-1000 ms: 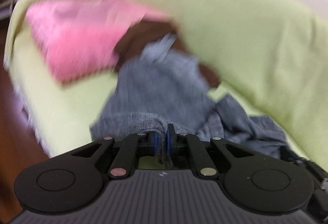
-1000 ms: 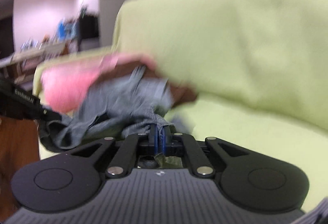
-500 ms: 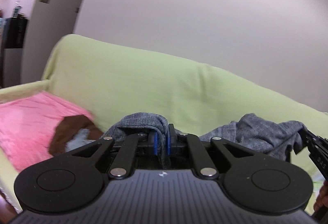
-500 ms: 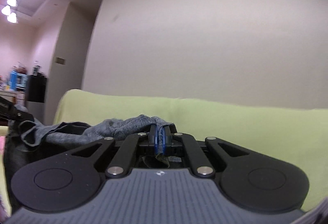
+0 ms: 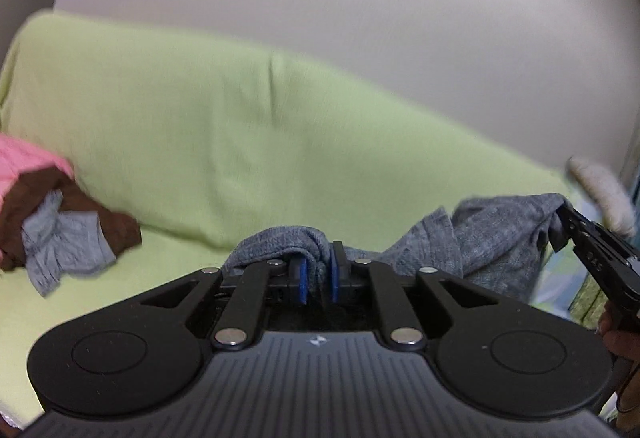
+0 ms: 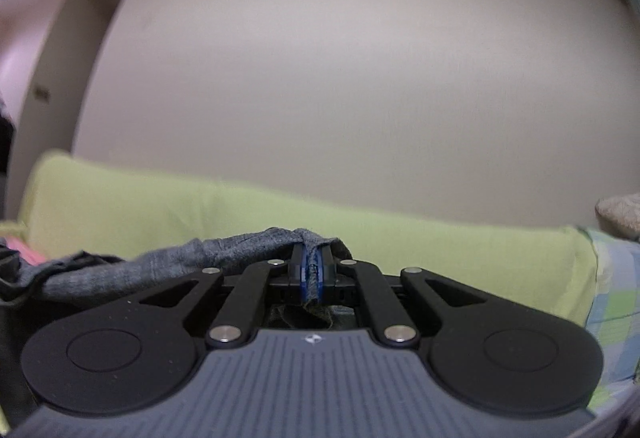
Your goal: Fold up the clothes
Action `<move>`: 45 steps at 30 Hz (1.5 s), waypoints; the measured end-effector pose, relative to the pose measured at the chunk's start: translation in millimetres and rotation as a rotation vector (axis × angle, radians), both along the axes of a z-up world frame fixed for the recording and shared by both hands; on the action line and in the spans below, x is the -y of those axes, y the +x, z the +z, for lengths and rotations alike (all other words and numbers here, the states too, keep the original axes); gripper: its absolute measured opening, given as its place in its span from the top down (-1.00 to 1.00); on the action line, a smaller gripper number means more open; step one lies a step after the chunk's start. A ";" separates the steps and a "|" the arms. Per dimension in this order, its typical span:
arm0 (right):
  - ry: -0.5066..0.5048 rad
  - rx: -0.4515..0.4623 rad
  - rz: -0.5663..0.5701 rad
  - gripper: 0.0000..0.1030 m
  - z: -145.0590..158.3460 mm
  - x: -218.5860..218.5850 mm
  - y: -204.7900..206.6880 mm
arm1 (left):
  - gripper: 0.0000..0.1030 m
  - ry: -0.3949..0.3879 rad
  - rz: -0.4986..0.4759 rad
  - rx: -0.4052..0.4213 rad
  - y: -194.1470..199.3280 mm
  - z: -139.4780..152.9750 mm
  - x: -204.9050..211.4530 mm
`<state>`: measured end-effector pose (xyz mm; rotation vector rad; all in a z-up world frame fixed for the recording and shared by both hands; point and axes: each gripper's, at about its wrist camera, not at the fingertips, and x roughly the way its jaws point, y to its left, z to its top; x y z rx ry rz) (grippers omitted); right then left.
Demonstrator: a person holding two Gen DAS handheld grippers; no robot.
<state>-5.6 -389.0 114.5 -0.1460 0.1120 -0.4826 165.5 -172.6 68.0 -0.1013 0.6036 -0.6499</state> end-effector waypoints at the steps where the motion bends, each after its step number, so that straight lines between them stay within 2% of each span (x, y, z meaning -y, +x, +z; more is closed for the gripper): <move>1: 0.023 -0.062 -0.021 -0.05 -14.3 10.9 19.1 | 0.65 0.057 0.004 -0.037 17.8 -13.9 15.5; 2: 0.046 -0.124 -0.059 -0.25 -34.2 20.1 33.9 | 0.65 0.132 0.018 -0.078 33.6 -36.0 26.9; 4: 0.092 -0.248 -0.135 -0.25 -74.0 38.5 63.5 | 0.63 0.269 0.020 -0.132 45.4 -78.8 37.5; 5: 0.103 -0.277 -0.142 -0.25 -93.2 41.6 66.3 | 0.61 0.310 0.013 -0.151 46.2 -99.8 37.0; 7: 0.106 -0.272 -0.080 -0.25 -118.4 31.7 44.0 | 0.56 0.357 0.004 -0.180 37.9 -138.2 30.3; 10: 0.140 -0.346 0.033 -0.25 -167.6 3.1 -2.3 | 0.36 0.446 0.029 -0.211 19.5 -184.1 13.0; 13: 0.162 -0.467 0.137 -0.25 -214.1 -34.4 -45.3 | 0.28 0.460 0.028 -0.235 -2.1 -204.5 -17.0; 17: 0.101 -0.601 0.267 -0.22 -253.9 -94.2 -76.2 | 0.10 0.508 0.016 -0.192 -28.7 -199.0 -38.7; 20: 0.046 -0.655 0.306 -0.19 -265.4 -101.8 -80.3 | 0.06 0.509 0.039 -0.173 -31.5 -182.5 -55.1; 22: 0.032 -0.676 0.330 -0.13 -266.0 -100.3 -64.2 | 0.05 0.466 0.074 -0.205 -17.9 -172.7 -63.3; 26: 0.011 -0.732 0.364 -0.06 -274.7 -96.6 -52.2 | 0.07 0.362 0.093 -0.189 -12.5 -142.0 -71.0; 28: -0.012 -0.747 0.390 -0.04 -275.8 -100.3 -45.1 | 0.03 0.370 0.025 -0.166 -23.2 -138.2 -61.0; 31: -0.065 -0.766 0.450 0.00 -280.4 -105.2 -29.4 | -0.01 0.402 -0.083 -0.204 -38.1 -160.3 -40.3; 33: -0.091 -0.799 0.478 0.29 -287.0 -107.9 -18.3 | -0.01 0.434 -0.128 -0.224 -52.3 -175.9 -28.8; 35: -0.052 -0.791 0.487 0.70 -285.0 -105.3 -14.6 | -0.01 0.478 -0.178 -0.235 -64.9 -194.9 -13.6; 36: -0.010 -0.767 0.479 0.83 -280.0 -101.2 -13.6 | -0.01 0.479 -0.195 -0.236 -67.6 -198.3 -9.8; 37: 0.051 -0.741 0.465 0.88 -274.1 -94.4 -11.4 | -0.01 0.480 -0.212 -0.237 -70.1 -201.4 -6.2; 39: 0.254 -0.665 0.433 0.88 -257.1 -69.4 -7.2 | -0.01 0.472 -0.220 -0.240 -70.0 -202.0 -3.5; 41: 0.355 -0.636 0.399 0.88 -248.4 -52.2 -2.3 | -0.01 0.471 -0.229 -0.244 -62.1 -205.2 1.9; 45: 0.334 -0.662 0.368 0.88 -250.7 -45.3 14.6 | -0.01 0.516 -0.233 -0.252 -55.0 -216.6 10.1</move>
